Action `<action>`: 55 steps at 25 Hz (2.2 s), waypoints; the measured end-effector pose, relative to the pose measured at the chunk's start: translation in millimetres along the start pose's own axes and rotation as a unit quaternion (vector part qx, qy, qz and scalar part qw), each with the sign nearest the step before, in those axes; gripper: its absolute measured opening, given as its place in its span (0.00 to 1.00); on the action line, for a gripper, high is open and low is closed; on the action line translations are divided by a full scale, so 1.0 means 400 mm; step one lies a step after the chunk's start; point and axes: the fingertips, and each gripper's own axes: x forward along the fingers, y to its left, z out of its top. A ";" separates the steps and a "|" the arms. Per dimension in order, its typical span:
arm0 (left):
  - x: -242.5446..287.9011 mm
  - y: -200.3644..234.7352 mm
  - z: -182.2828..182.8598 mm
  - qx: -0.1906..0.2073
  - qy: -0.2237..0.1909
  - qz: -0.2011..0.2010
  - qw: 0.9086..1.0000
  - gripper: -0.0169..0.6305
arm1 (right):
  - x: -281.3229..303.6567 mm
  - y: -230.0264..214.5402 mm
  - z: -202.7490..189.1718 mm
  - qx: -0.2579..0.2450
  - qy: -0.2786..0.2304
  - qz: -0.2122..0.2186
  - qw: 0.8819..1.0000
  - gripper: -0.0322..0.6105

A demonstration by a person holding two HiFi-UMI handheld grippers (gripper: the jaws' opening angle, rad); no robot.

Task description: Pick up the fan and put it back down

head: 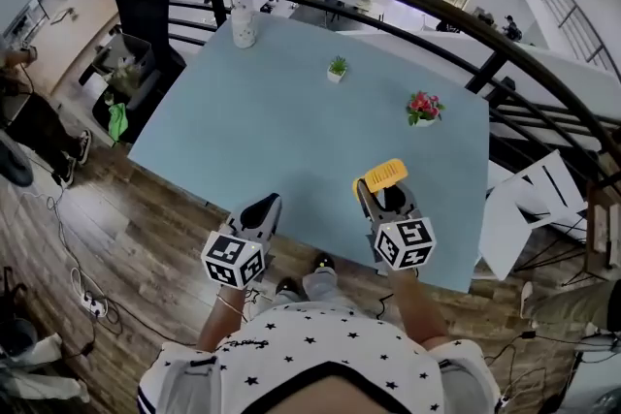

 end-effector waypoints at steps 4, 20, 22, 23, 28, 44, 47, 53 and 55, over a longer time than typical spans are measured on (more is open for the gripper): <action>-0.012 0.014 0.000 0.001 0.008 0.020 1.000 0.07 | 0.028 -0.013 -0.028 0.000 0.010 0.002 1.000 0.32; 0.000 0.006 0.002 0.013 0.026 0.056 0.998 0.07 | 0.120 -0.110 -0.217 -0.003 0.072 -0.018 0.997 0.32; -0.006 0.007 0.000 0.014 0.029 0.059 0.998 0.07 | 0.131 -0.119 -0.238 -0.002 0.078 -0.022 0.997 0.32; -0.009 0.009 0.001 0.014 0.029 0.061 0.998 0.07 | 0.136 -0.123 -0.246 -0.002 0.080 -0.024 0.996 0.32; -0.012 0.013 0.003 0.013 0.034 0.072 0.997 0.07 | 0.153 -0.151 -0.277 -0.008 0.091 -0.035 0.995 0.32; 0.023 0.023 0.030 0.022 0.035 0.063 0.997 0.07 | 0.177 -0.184 -0.358 -0.021 0.123 -0.060 0.990 0.32; 0.025 0.026 0.029 0.022 0.035 0.061 0.997 0.07 | 0.175 -0.182 -0.376 -0.024 0.128 -0.061 0.990 0.32; 0.021 0.026 0.026 0.023 0.038 0.057 0.997 0.07 | 0.173 -0.182 -0.378 -0.024 0.117 -0.068 0.990 0.32; 0.015 0.027 0.026 0.023 0.038 0.057 0.997 0.07 | 0.173 -0.183 -0.378 -0.021 0.115 -0.073 0.990 0.32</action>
